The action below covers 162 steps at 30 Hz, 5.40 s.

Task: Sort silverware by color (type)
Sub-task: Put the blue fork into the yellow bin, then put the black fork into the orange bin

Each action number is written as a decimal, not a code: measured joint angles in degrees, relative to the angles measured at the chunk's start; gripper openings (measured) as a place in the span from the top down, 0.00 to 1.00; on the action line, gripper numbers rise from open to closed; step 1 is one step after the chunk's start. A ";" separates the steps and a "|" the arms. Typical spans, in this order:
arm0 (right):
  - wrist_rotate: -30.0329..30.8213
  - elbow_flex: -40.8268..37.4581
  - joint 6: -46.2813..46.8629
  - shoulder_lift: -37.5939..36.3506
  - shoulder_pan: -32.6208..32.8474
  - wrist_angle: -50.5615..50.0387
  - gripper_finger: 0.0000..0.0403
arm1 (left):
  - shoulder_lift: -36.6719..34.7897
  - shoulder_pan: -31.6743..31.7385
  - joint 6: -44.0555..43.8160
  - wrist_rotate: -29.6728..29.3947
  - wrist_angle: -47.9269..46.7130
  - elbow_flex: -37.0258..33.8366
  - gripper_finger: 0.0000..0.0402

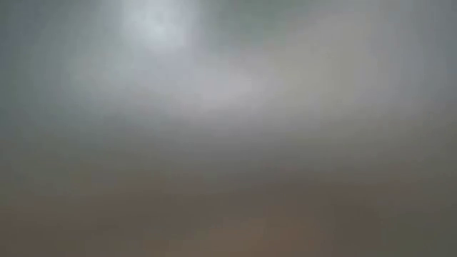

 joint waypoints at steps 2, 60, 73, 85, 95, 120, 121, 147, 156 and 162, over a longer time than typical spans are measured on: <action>0.41 0.00 1.99 0.00 -0.38 -2.72 0.68 | -0.41 -0.04 0.78 -0.01 -0.11 0.01 1.00; 0.65 0.02 28.37 -6.40 -11.08 -43.61 0.70 | 28.81 -11.72 -69.70 56.63 -159.94 78.31 1.00; 0.52 -0.09 29.46 -6.38 -14.19 -43.39 0.71 | 28.75 -23.00 -88.67 71.23 -164.55 81.69 1.00; -3.47 -0.11 29.94 -6.38 -14.92 -43.10 0.71 | 27.71 -27.21 -91.88 68.63 -164.56 81.34 1.00; -16.31 -0.11 32.20 -6.38 -15.01 -43.00 0.73 | 26.58 -27.13 -80.29 52.09 -164.52 78.48 1.00; -17.95 -1.72 30.90 -6.38 -15.70 -43.45 0.72 | -0.96 -0.71 -64.61 58.47 -137.14 27.77 0.97; -17.93 -1.95 30.90 -6.38 -15.76 -43.45 0.72 | -0.95 -0.11 -63.97 58.46 -136.86 26.77 0.95; -13.87 -2.73 30.73 -6.38 -15.75 -43.49 0.72 | 5.09 26.21 -54.51 63.15 -127.60 17.20 0.73; -13.88 -2.73 30.73 -6.38 -15.75 -43.39 0.73 | 11.81 42.43 -53.10 64.32 -124.58 18.72 0.73; -13.88 -2.73 30.73 -6.38 -15.75 -43.39 0.73 | 17.07 43.29 -43.11 69.15 -124.08 21.40 0.73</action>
